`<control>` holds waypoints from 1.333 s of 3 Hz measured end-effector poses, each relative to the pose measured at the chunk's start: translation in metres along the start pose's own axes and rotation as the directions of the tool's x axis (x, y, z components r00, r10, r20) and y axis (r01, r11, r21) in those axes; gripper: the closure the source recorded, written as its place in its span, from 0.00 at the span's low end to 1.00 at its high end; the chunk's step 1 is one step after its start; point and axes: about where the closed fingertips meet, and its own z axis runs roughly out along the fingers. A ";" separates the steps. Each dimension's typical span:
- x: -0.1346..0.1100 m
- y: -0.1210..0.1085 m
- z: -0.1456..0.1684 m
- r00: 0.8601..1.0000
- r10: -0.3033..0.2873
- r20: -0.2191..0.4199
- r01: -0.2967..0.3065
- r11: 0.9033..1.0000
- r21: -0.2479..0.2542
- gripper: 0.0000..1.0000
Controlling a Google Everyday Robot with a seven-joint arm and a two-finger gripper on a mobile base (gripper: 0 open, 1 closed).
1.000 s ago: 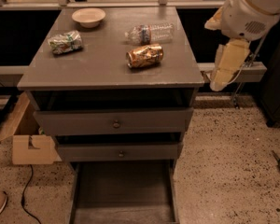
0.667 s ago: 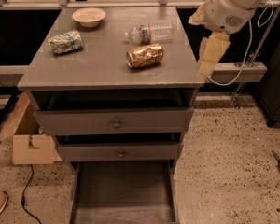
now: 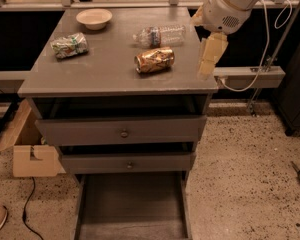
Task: Place orange can into bottom drawer
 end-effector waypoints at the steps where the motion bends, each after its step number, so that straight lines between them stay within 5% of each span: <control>1: -0.008 -0.017 0.021 0.999 -0.024 0.043 0.024 1.000 0.002 0.00; 3: -0.045 -0.060 0.085 0.984 -0.068 0.166 0.074 0.997 -0.035 0.00; 4: -0.057 -0.071 0.121 0.983 -0.067 0.170 0.084 0.992 -0.091 0.00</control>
Offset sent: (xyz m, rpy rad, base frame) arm 0.0866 0.0592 -0.0376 0.1494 -0.0086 0.1216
